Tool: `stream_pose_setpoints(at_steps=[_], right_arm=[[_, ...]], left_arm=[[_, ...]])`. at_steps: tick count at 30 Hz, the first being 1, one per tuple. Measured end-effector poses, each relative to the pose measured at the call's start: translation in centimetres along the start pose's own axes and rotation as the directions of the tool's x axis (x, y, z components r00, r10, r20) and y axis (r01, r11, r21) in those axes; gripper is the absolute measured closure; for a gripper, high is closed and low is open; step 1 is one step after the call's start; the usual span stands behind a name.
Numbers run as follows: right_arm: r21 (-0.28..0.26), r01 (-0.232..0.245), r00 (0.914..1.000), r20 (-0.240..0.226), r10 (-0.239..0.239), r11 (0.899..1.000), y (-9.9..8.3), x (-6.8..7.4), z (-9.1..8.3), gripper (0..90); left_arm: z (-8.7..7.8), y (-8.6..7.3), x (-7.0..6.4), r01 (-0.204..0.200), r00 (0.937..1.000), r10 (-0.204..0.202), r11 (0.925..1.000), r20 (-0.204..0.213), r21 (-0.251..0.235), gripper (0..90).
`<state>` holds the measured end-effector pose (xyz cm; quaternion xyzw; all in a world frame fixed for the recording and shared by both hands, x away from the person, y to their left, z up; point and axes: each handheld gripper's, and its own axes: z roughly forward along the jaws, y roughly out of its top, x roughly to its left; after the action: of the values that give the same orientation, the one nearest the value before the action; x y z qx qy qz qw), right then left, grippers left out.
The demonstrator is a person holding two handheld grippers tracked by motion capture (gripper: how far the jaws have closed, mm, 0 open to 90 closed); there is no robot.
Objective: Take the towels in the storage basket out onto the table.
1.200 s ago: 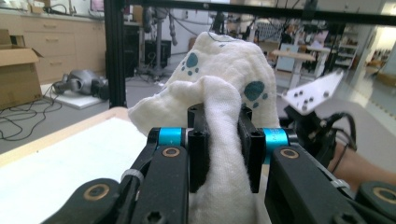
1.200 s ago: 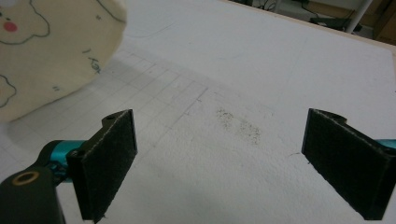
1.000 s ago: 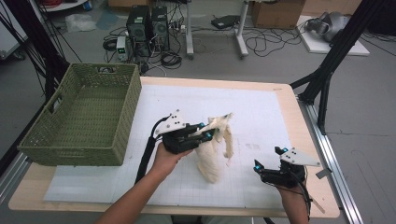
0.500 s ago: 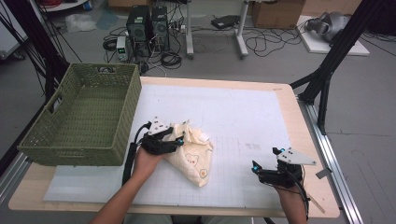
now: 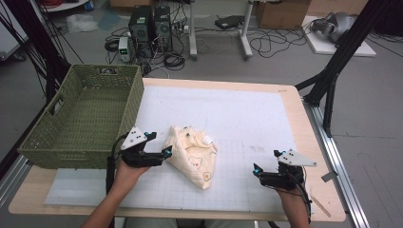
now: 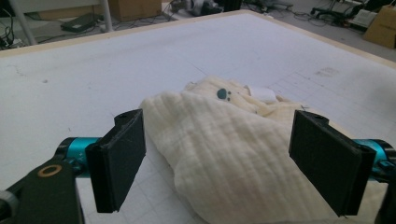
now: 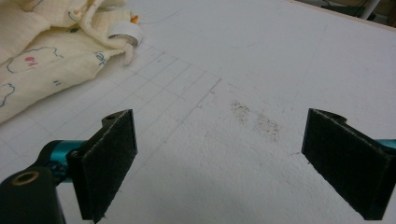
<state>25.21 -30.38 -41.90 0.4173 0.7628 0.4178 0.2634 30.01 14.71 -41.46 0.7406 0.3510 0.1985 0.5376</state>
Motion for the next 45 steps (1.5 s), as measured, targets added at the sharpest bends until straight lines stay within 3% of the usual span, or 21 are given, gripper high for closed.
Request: stream_pose_setpoints(at_steps=[9,27,45], right_arm=[[0.011,0.002,1.0,-0.007,-0.002,1.0,0.17,0.29,0.5,9.5],[-0.002,-0.002,1.0,0.004,0.002,1.0,0.0,0.21,-0.26,9.5],[-0.002,-0.004,1.0,0.003,0.004,1.0,-0.02,0.13,-0.24,9.5]], left_arm=[[-0.29,-0.54,0.48,0.008,1.0,-0.008,1.0,0.0,0.006,19.1],[-0.3,-0.27,0.46,0.005,1.0,-0.005,0.9998,-0.002,-0.019,19.2],[-0.31,-0.52,0.51,0.006,1.0,-0.006,0.9999,-0.005,-0.013,19.2]])
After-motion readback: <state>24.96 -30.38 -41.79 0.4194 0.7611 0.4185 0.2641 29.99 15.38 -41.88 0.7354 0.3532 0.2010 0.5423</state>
